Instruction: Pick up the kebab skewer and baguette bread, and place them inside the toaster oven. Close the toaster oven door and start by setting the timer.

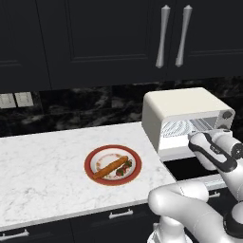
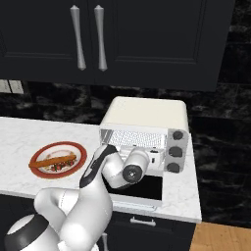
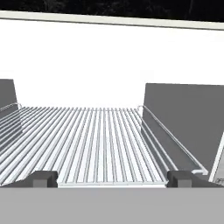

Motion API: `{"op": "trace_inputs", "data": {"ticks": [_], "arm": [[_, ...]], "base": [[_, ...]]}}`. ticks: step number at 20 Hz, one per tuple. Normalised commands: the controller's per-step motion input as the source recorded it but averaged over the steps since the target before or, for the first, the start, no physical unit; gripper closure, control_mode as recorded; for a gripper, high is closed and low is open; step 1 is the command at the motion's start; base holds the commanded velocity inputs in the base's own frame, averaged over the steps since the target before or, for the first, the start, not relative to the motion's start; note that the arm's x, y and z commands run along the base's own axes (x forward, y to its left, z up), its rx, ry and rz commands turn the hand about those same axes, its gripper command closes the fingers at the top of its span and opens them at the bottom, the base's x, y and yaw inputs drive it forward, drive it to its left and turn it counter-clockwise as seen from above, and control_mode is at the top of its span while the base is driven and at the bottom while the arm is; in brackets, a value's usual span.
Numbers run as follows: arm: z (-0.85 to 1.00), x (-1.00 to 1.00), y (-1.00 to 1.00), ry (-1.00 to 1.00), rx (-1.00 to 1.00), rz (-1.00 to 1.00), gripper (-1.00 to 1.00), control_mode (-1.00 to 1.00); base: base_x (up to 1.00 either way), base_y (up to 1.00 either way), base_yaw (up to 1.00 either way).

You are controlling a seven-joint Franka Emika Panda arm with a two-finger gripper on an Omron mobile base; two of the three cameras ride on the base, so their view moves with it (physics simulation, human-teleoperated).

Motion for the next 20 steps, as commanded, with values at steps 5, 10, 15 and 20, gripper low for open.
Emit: {"op": "trace_inputs", "data": {"ticks": [5,10,15,20], "arm": [[0.00,0.04,0.26,0.01,0.00,0.08,-1.00,-1.00],[0.00,0.11,0.25,0.05,0.00,0.09,-1.00,-1.00],[0.00,0.34,0.00,0.01,0.00,0.00,-1.00,-1.00],[-0.02,0.34,0.00,0.11,0.00,-0.03,-1.00,-1.00]], "base": [[0.00,0.00,0.00],[0.00,0.00,0.00],[0.00,0.00,0.00],[0.00,0.00,0.00]]}}
